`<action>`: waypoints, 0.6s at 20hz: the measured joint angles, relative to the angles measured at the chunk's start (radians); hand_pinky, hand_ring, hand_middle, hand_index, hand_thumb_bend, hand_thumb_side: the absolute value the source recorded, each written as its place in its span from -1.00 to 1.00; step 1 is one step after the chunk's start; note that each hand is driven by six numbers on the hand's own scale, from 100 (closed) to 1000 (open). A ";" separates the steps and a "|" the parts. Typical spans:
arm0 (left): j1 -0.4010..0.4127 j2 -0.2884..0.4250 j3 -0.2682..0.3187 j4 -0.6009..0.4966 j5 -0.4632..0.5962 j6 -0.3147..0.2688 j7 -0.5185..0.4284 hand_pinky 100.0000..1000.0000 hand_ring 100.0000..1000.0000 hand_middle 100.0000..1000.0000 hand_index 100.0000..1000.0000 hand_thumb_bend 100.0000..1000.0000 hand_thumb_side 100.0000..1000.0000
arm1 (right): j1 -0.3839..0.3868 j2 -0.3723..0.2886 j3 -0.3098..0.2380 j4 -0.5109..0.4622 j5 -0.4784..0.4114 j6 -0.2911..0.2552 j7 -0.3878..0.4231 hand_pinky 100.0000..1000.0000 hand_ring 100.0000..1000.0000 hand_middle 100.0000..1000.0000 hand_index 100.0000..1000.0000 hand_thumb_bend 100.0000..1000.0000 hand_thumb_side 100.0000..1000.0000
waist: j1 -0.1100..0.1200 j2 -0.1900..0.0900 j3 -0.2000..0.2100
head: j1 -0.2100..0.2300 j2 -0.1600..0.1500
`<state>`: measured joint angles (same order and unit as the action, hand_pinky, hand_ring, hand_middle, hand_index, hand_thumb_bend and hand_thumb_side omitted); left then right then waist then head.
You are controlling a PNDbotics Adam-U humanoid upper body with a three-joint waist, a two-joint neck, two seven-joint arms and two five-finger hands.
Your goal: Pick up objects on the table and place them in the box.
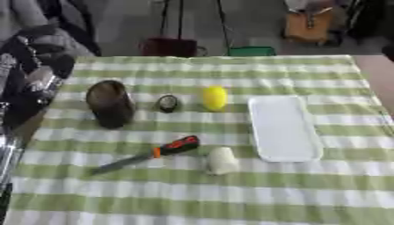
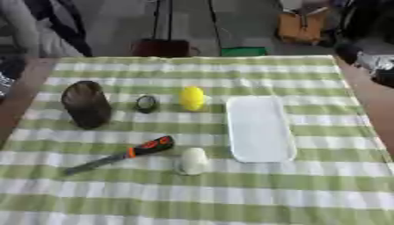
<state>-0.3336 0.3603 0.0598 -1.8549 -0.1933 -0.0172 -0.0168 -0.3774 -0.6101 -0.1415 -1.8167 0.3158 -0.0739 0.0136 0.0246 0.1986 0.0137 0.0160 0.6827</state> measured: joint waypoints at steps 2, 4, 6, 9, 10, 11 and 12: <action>0.000 0.000 0.000 0.000 0.000 0.000 0.000 0.30 0.43 0.61 0.70 0.18 0.29 | 0.000 0.000 0.000 0.000 0.000 0.000 0.001 -0.01 0.12 0.32 0.67 0.37 -0.03 | -0.001 0.000 0.000 | 0.000 0.000; 0.000 0.000 0.000 0.000 -0.001 0.000 0.000 0.30 0.43 0.61 0.70 0.18 0.29 | 0.000 0.000 0.000 0.000 0.000 0.001 0.002 -0.01 0.12 0.32 0.67 0.37 -0.03 | -0.001 0.000 -0.001 | 0.000 0.000; 0.000 0.000 0.000 0.000 -0.001 0.000 0.000 0.30 0.43 0.61 0.70 0.18 0.29 | 0.000 0.000 0.000 0.000 0.000 0.001 0.002 -0.01 0.12 0.32 0.67 0.37 -0.03 | -0.001 0.000 -0.001 | 0.000 0.000; 0.000 0.001 0.003 0.008 -0.010 0.006 -0.002 0.31 0.44 0.62 0.70 0.17 0.29 | 0.000 0.000 0.000 0.000 0.000 0.000 0.004 -0.01 0.12 0.31 0.67 0.37 -0.04 | 0.000 0.000 -0.001 | 0.000 0.000; 0.000 0.002 0.006 0.012 -0.020 0.010 -0.003 0.31 0.44 0.62 0.70 0.17 0.29 | 0.001 0.000 0.000 0.000 0.000 0.000 0.004 -0.01 0.12 0.31 0.67 0.38 -0.04 | 0.000 0.000 -0.001 | 0.000 0.000; 0.000 0.006 0.007 0.016 -0.036 0.015 -0.003 0.31 0.44 0.62 0.71 0.19 0.28 | 0.001 0.000 0.000 0.000 0.000 0.000 0.005 -0.02 0.12 0.31 0.67 0.37 -0.03 | 0.001 0.000 -0.001 | 0.000 0.000; -0.001 0.010 0.012 0.023 -0.053 0.022 -0.004 0.32 0.44 0.63 0.72 0.20 0.27 | 0.002 0.000 0.000 0.000 0.000 0.000 0.006 -0.02 0.12 0.31 0.67 0.37 -0.03 | 0.001 0.000 -0.001 | 0.001 0.000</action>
<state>-0.3345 0.3706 0.0718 -1.8320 -0.2462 0.0051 -0.0206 -0.3754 -0.6100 -0.1416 -1.8166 0.3158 -0.0736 0.0197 0.0260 0.1982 0.0125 0.0169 0.6831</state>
